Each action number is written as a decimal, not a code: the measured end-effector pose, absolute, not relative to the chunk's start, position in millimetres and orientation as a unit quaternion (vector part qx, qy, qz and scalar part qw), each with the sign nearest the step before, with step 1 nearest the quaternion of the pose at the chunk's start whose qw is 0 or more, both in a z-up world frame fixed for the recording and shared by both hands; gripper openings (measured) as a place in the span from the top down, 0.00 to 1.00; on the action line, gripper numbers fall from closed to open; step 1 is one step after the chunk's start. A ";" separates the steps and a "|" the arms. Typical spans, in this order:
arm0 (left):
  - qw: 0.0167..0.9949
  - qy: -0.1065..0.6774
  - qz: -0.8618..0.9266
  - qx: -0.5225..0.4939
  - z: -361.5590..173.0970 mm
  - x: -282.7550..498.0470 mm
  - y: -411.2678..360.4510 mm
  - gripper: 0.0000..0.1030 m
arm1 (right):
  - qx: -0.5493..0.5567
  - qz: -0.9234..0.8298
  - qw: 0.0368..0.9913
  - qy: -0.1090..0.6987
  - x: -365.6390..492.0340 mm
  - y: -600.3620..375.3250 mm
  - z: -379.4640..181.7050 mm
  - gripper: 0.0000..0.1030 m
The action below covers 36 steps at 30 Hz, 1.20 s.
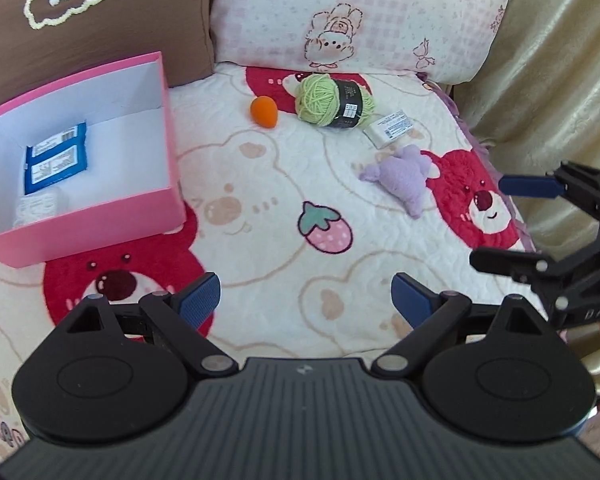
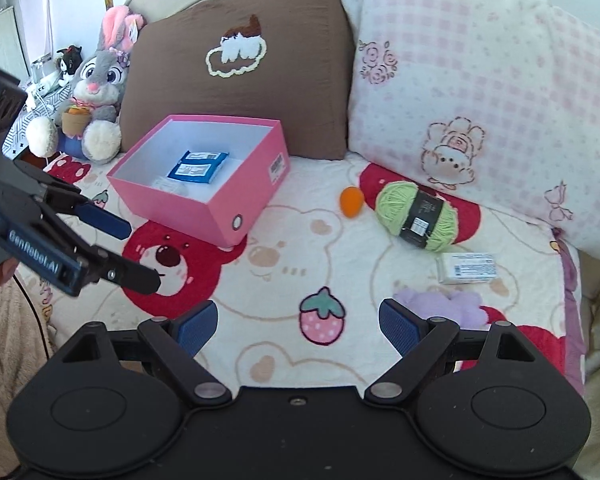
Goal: Organize objects
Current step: 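Move the left tool toward the purple plush toy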
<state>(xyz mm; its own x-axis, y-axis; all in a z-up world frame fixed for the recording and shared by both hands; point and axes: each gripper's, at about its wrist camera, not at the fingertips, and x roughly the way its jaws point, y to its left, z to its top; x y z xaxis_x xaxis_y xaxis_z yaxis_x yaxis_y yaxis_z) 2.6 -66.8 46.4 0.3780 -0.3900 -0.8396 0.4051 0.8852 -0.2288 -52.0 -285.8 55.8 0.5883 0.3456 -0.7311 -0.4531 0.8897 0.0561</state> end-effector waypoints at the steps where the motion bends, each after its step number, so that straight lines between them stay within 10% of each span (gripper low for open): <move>1: 0.829 0.504 -0.241 0.006 45.7 4.7 -70.2 0.10 | -0.071 0.223 0.889 0.394 -52.5 -288.2 53.8 0.12; 36: 0.809 0.518 -0.264 -0.093 -58.8 89.2 -225.1 0.12 | -0.280 0.233 0.834 0.414 30.8 -360.5 -25.6 0.12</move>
